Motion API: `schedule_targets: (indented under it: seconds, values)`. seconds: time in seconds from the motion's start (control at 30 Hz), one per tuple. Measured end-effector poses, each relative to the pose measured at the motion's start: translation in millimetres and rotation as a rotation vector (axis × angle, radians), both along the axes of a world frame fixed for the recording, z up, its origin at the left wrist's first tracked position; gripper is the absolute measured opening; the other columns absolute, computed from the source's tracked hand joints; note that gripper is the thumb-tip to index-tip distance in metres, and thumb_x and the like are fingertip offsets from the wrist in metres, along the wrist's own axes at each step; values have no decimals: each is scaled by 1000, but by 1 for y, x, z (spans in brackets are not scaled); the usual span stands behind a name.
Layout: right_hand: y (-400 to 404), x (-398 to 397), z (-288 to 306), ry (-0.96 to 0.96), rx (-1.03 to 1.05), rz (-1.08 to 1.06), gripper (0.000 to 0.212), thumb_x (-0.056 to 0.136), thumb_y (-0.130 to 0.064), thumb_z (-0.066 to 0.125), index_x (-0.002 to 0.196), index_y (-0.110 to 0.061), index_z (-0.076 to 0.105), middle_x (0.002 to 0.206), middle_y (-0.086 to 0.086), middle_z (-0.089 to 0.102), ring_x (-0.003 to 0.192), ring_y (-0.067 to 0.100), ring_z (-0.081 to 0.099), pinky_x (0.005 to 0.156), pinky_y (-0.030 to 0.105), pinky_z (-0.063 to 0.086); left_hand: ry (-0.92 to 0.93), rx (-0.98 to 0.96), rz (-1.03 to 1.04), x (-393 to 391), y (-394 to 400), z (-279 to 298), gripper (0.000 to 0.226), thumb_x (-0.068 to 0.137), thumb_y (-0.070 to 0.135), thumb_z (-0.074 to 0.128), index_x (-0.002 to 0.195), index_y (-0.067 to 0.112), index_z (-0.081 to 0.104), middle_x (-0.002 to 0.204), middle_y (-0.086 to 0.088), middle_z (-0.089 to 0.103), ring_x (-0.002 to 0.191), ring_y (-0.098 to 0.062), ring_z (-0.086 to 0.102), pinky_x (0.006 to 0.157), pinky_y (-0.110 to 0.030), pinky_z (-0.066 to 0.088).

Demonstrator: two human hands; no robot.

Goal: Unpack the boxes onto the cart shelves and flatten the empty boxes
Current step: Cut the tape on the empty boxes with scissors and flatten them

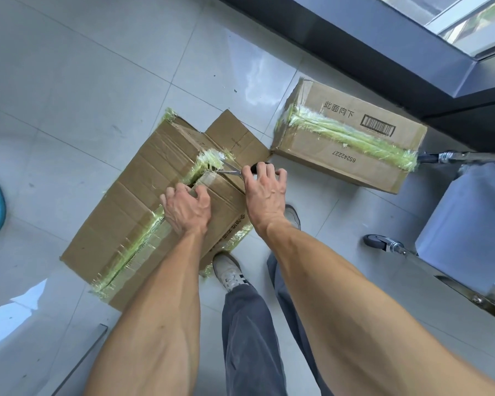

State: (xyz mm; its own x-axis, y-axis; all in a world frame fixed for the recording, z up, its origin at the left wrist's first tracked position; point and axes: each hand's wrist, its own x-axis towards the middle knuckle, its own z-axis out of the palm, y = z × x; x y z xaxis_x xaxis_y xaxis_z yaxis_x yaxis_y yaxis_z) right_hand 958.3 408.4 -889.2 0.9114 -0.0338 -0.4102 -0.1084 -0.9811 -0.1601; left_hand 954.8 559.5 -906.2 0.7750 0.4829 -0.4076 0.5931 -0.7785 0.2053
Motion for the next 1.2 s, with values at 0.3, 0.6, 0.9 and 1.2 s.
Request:
schedule_targets:
  seconds: [0.3,0.6,0.9,1.2]
  values:
    - [16,-29,4,49,12,-151,50,82,6,43,124,-19,52,110,8,51,103,26,44,93,41,29,61,41,9,-8,-10,3,24,89,36,40,81,15,50,87,-4,49,89,-22,41,74,-34,30]
    - [36,-4,-4,16,71,-181,39,93,2,40,123,-18,54,106,7,55,98,25,47,77,34,25,31,48,13,-7,-5,2,23,89,37,41,84,17,51,92,-4,52,91,-21,41,74,-34,32]
    - [43,-11,3,101,187,-438,35,90,8,39,110,-12,60,91,8,57,78,22,38,75,37,37,-33,-13,53,-12,-3,8,20,94,29,44,90,15,58,95,-6,55,97,-24,47,80,-36,40]
    - [59,-17,5,50,-47,-462,34,86,-18,65,116,-22,50,109,5,50,100,23,42,80,36,22,-30,32,91,-43,69,14,51,84,3,52,132,19,54,133,-8,48,122,-26,43,97,-43,44]
